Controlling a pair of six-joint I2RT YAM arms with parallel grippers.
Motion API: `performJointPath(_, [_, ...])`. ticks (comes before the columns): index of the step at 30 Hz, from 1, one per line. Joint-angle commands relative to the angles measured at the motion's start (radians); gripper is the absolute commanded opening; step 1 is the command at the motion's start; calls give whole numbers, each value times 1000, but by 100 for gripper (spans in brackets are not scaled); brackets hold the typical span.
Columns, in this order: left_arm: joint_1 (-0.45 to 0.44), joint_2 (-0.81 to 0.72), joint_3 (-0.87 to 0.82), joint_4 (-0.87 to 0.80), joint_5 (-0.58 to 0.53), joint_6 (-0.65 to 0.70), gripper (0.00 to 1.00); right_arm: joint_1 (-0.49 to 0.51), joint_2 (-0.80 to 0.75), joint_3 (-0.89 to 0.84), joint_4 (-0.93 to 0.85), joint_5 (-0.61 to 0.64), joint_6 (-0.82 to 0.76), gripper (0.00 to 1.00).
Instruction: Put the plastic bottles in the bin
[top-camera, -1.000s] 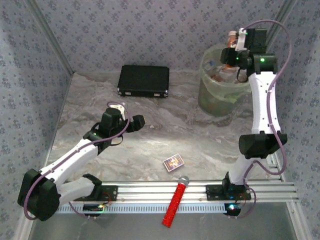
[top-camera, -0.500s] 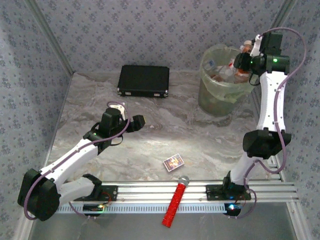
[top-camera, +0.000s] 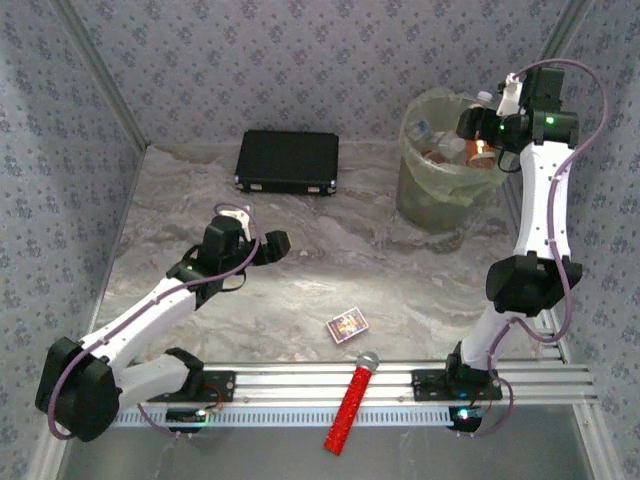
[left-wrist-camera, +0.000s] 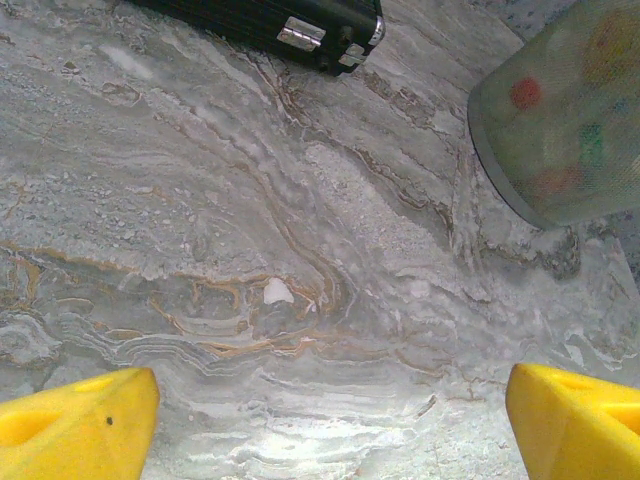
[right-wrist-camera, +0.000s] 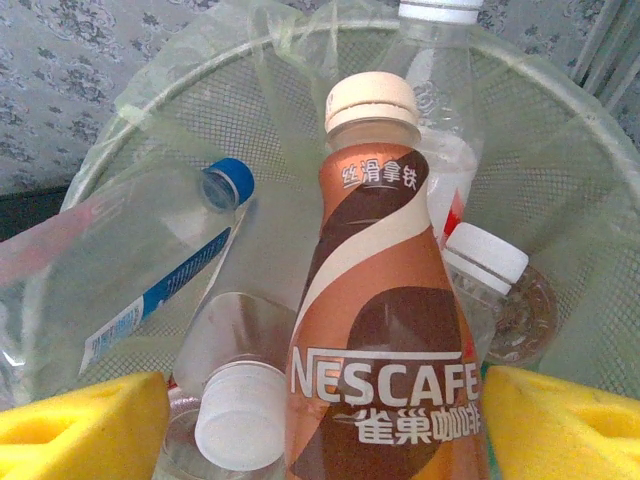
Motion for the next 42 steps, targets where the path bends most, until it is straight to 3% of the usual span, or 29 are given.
performJointPath(1, [7, -17, 1, 4, 7, 6, 90, -29, -22, 0, 3, -10, 19, 76])
performJointPath(7, [7, -25, -6, 4, 4, 5, 90, -28, 50, 29, -33, 12, -33, 60])
performJointPath(15, [8, -36, -7, -4, 2, 5, 90, -10, 97, -3, -7, -197, -87, 50])
performJointPath(29, [8, -32, -2, -11, -5, 13, 90, 19, 176, 8, -82, -284, -111, 49])
performJointPath(42, [11, -40, 16, -39, -8, 28, 90, 123, 112, -79, -74, -290, -90, 49])
